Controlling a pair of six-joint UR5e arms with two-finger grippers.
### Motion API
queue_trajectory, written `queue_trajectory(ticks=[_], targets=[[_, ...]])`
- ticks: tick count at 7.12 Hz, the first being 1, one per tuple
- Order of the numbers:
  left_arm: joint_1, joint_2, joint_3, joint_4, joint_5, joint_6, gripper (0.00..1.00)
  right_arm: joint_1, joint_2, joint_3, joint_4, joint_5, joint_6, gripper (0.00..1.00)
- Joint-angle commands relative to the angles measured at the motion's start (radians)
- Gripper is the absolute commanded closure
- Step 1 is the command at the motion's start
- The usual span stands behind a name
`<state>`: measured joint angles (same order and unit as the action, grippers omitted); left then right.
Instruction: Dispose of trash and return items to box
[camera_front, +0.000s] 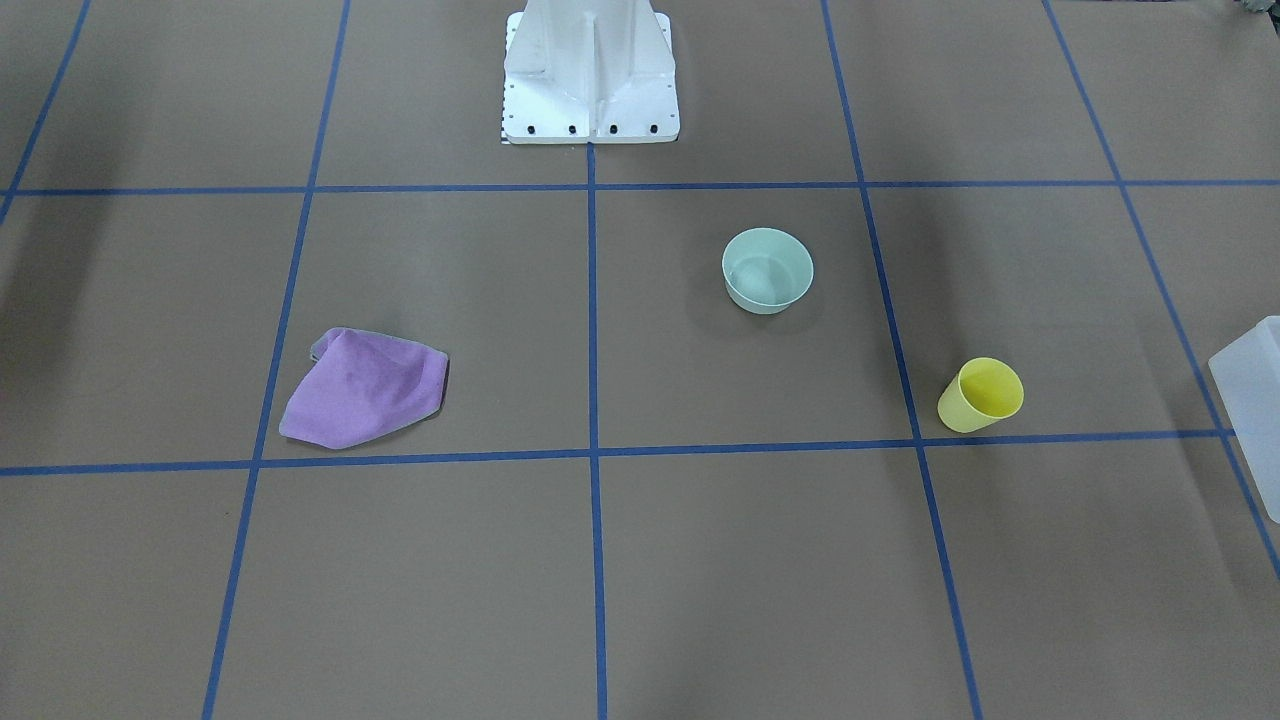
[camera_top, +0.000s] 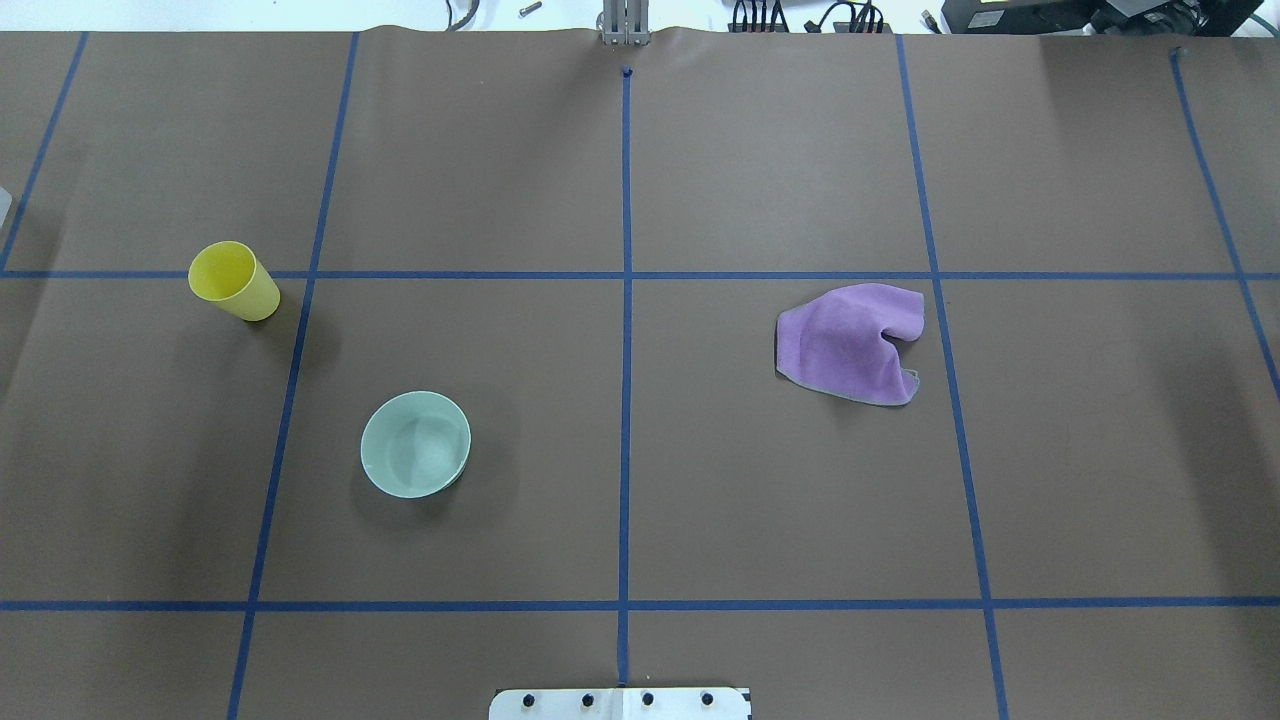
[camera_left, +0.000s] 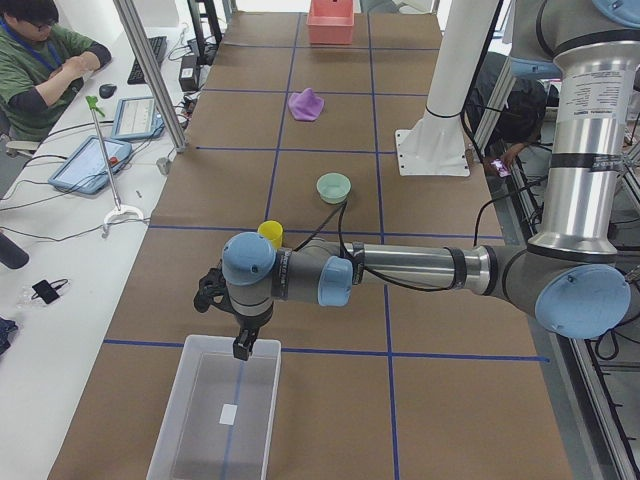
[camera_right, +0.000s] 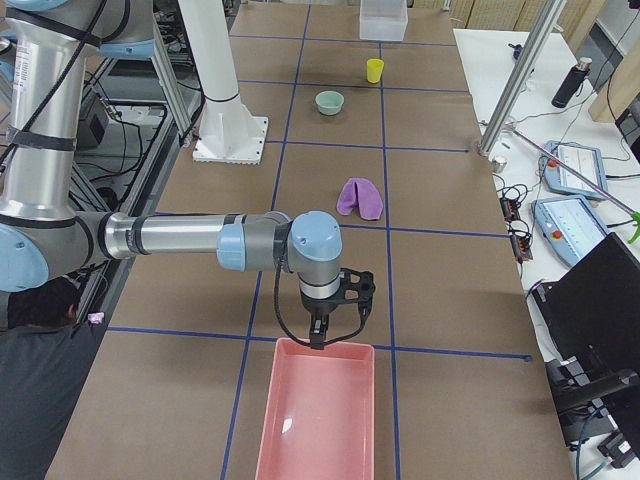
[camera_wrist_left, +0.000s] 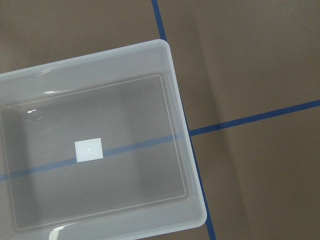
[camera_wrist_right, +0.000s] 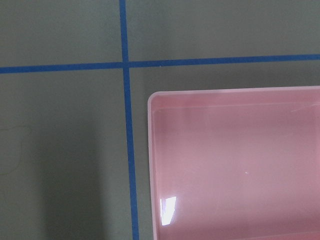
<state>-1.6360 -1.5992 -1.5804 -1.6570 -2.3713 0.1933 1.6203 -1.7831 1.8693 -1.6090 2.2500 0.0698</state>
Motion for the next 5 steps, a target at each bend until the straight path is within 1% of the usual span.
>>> queue_trajectory(ticks=[1, 2, 3, 4, 5], targets=[[-0.002, 0.043, -0.056, 0.002, 0.0, 0.0, 0.01, -0.008, 0.013, -0.001, 0.006, 0.002, 0.004, 0.0], [0.002, 0.067, -0.087, -0.001, 0.004, -0.001, 0.01, -0.008, 0.013, -0.004, 0.006, 0.002, 0.005, 0.0], [0.002, 0.058, -0.087, -0.012, 0.003, 0.0, 0.01, -0.008, 0.014, -0.001, 0.006, 0.002, 0.007, 0.0], [0.001, 0.059, -0.096, -0.07, 0.003, 0.0, 0.01, -0.01, 0.014, 0.004, 0.042, 0.002, 0.007, 0.0], [0.001, 0.055, -0.09, -0.189, 0.001, -0.005, 0.01, -0.01, 0.014, 0.001, 0.157, 0.006, 0.01, 0.0]])
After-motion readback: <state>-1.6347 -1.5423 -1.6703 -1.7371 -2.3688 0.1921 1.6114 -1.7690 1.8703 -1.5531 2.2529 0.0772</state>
